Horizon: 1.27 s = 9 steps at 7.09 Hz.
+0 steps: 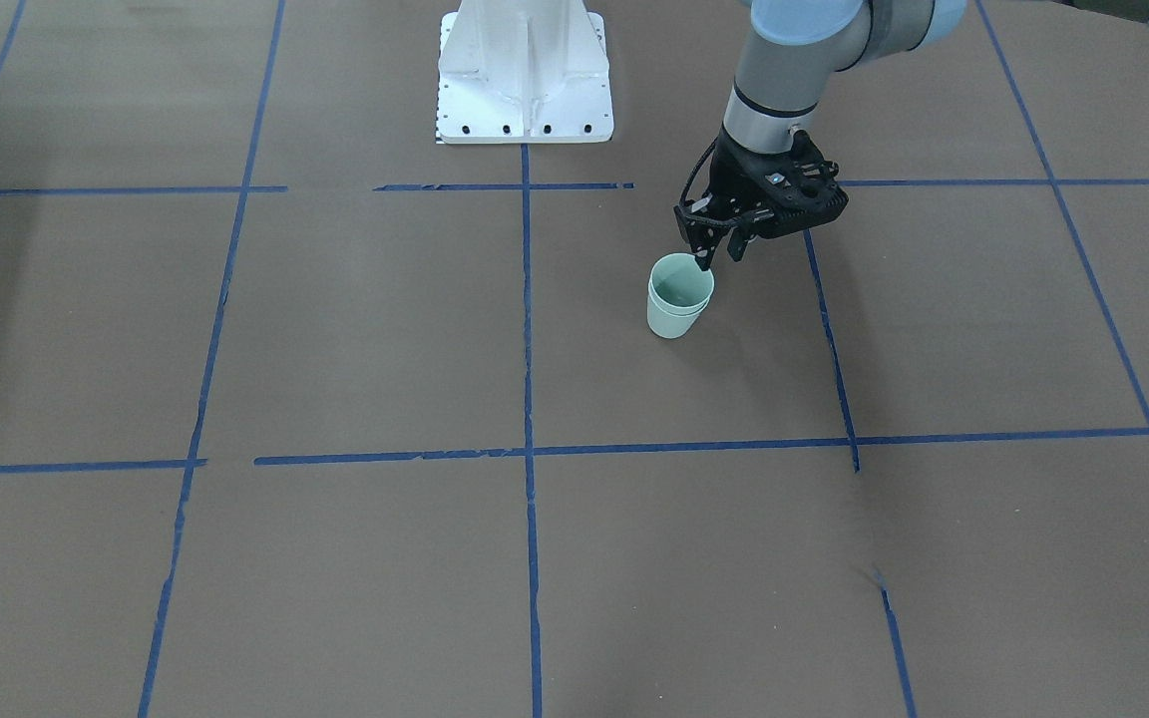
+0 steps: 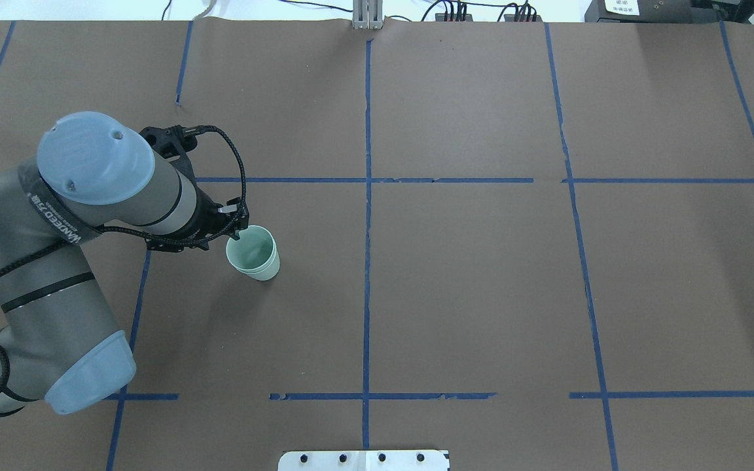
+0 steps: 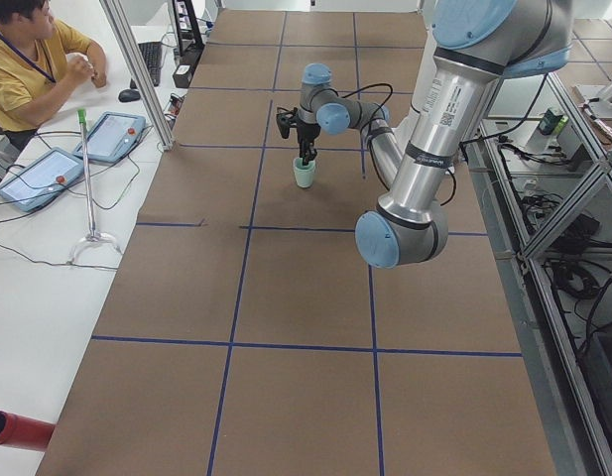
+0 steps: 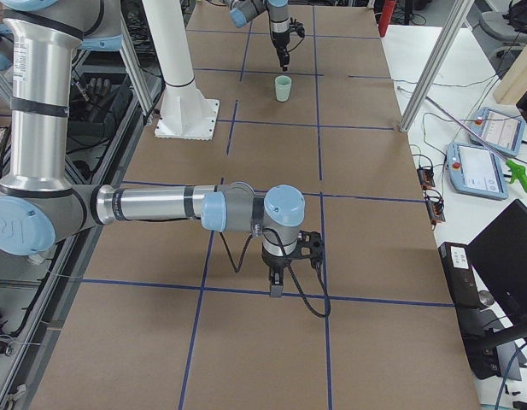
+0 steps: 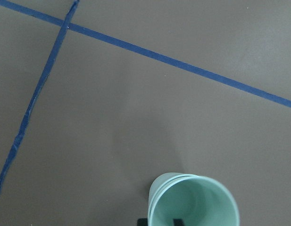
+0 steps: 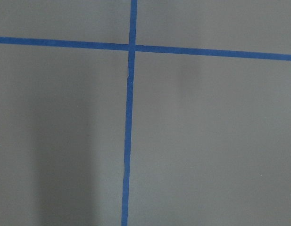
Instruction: Stack cups
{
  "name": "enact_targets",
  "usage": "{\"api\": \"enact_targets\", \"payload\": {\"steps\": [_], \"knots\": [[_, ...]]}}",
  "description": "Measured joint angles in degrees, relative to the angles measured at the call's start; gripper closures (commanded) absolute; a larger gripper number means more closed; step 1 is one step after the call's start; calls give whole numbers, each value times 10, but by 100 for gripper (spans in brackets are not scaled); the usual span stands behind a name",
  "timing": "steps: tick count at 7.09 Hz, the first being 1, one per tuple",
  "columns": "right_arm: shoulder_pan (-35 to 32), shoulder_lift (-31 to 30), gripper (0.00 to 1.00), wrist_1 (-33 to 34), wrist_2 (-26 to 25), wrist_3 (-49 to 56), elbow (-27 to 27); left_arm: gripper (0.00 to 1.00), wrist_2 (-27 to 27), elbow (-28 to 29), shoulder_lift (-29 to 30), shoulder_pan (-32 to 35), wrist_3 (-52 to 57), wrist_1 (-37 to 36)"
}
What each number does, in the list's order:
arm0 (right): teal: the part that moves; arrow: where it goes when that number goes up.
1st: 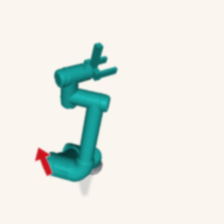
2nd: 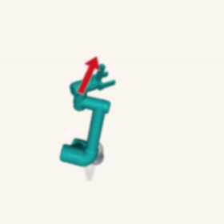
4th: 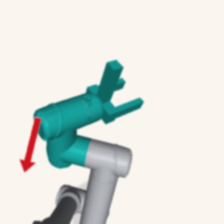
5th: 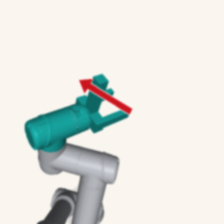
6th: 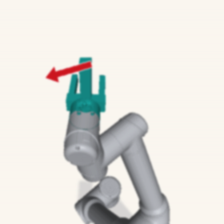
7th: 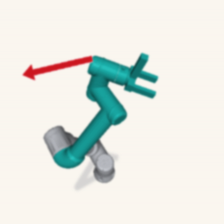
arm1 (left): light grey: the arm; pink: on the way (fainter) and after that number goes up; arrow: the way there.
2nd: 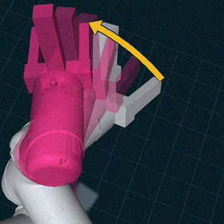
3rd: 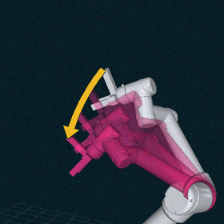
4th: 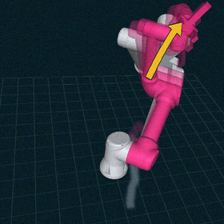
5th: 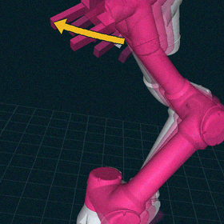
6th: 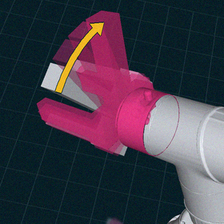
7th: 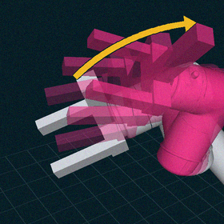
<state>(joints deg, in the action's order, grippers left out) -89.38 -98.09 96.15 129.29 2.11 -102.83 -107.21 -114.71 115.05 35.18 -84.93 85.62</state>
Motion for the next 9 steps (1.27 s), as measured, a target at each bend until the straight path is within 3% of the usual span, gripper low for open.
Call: {"api": "enact_targets", "payload": {"steps": [2, 4, 9], "knots": [[0, 0, 0, 0, 0, 0, 0, 0, -2, -5, -3, 6, 3, 1], [1, 0, 0, 0, 0, 0, 0, 0, -18, -7, -29, 35, 72, 4], [0, 0, 0, 0, 0, 0, 0, 0, -189, 0, -220, 308, 536, 6]]}}
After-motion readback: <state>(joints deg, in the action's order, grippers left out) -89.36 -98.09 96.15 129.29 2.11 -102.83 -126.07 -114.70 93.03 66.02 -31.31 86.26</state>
